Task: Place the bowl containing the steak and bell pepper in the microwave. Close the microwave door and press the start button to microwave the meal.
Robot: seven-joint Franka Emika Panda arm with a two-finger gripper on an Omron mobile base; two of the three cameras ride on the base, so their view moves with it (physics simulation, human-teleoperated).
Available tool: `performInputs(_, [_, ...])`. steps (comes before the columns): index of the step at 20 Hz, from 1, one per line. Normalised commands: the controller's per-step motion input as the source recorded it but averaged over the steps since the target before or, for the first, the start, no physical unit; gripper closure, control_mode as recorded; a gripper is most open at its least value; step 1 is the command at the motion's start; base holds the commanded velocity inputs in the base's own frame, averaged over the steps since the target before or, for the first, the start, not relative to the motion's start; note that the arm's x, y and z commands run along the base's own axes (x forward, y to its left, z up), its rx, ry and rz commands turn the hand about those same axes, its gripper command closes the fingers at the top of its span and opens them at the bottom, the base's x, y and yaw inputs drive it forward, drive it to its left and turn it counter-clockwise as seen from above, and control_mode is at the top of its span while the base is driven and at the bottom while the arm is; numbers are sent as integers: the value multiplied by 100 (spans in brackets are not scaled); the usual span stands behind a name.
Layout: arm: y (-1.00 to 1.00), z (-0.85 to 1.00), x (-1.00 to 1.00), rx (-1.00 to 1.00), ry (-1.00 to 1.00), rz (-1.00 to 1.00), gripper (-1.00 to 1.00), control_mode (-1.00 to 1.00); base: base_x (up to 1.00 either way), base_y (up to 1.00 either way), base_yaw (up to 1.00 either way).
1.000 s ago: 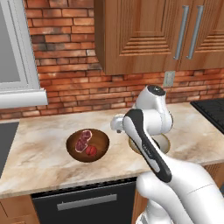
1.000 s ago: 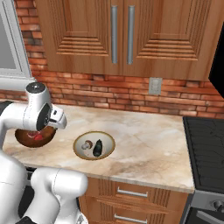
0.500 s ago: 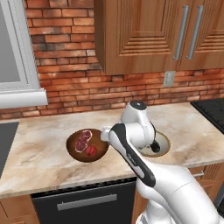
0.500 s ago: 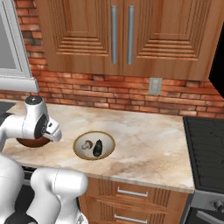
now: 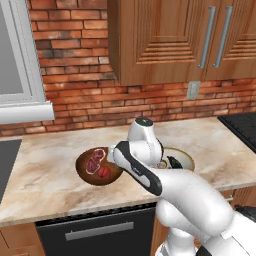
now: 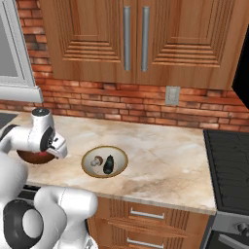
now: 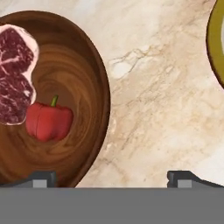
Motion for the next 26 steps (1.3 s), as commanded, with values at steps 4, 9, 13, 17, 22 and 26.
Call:
performInputs(4, [16, -26, 31, 0, 4, 0, -100, -100, 0, 0, 0])
performInputs(9, [5, -21, 25, 0, 8, 0, -100, -100, 0, 0, 0])
performInputs(13, [1, -30, 27, 0, 2, 0, -100, -100, 0, 0, 0])
performInputs(17, [0, -30, 24, 0, 3, 0, -100, -100, 0, 0, 0])
performInputs(22, [6, -30, 21, 0, 2, 0, 100, -100, 0, 0, 0])
performInputs(26, [11, -13, 6, 0, 0, 0, 100, -100, 0, 0, 0])
